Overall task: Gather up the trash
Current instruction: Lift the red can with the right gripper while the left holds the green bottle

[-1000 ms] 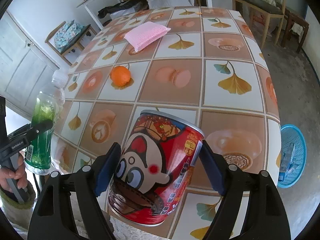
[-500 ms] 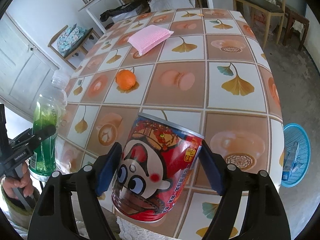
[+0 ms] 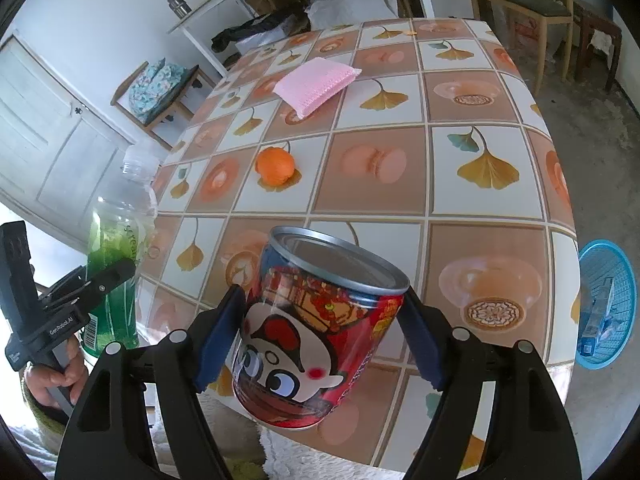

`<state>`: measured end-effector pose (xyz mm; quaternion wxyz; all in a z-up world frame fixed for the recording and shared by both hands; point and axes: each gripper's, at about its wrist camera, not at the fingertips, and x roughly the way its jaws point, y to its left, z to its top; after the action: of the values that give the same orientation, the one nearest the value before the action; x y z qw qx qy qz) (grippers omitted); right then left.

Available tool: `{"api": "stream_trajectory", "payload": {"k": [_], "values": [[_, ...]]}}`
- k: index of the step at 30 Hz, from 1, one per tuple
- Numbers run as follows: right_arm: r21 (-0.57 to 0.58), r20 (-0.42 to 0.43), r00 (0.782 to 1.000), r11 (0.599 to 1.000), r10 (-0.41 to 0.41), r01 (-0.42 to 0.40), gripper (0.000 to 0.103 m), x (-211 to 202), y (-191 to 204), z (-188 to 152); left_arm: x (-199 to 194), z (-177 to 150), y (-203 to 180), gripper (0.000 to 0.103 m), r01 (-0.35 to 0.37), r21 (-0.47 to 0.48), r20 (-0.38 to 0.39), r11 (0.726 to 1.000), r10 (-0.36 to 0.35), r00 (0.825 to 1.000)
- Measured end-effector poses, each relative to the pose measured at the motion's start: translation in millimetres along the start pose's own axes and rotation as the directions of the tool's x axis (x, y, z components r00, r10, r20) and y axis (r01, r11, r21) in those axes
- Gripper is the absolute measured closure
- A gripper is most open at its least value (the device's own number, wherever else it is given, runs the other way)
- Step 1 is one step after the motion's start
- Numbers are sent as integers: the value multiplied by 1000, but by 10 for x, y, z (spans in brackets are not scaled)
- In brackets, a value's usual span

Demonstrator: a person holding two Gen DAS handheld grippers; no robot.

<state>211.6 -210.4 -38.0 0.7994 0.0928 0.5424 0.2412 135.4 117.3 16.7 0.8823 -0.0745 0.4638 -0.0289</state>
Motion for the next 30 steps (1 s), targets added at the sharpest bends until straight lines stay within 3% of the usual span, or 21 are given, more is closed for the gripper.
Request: {"api": "stream_trajectory", "payload": {"k": [11,22,26,30], "values": [[19,28,999,999,38,-38,32,-149,25,-14,-109,38,-116,49,23,14,41,1000,-23,999],[11,36,999,1000,2,-2,32,-165,47,-26,-134,51,-137,49,25,6,52,1000,-25,998],[-45,70,993,994,-91,95,32,-182,174,-40,-192,15,-125,49,22,-2,63,1000,-22,998],[-146,111,970,962,-217,232,32,-110,367,-113,-209,-27,-81,49,22,-16,69,1000,-21,997]]}}
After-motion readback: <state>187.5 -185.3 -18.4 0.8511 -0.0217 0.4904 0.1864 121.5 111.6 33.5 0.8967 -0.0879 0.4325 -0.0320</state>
